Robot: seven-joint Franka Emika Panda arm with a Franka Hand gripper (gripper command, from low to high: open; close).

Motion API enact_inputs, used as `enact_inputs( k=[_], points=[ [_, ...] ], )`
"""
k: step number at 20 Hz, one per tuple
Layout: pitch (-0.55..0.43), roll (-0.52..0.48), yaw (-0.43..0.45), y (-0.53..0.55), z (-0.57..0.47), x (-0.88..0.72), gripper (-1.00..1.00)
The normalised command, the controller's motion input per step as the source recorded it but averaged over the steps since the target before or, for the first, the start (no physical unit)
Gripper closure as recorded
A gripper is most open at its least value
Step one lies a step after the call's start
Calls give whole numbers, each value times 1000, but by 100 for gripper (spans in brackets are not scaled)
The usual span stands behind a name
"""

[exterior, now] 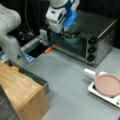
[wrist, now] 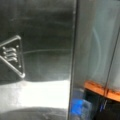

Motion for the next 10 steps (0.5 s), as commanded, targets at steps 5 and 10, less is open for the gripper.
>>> enact_inputs(
  k=[5, 10],
  points=[
    [-176, 141, -233, 108, -163, -357, -100],
    [-209, 207, -231, 26, -325, -280, -100]
  ],
)
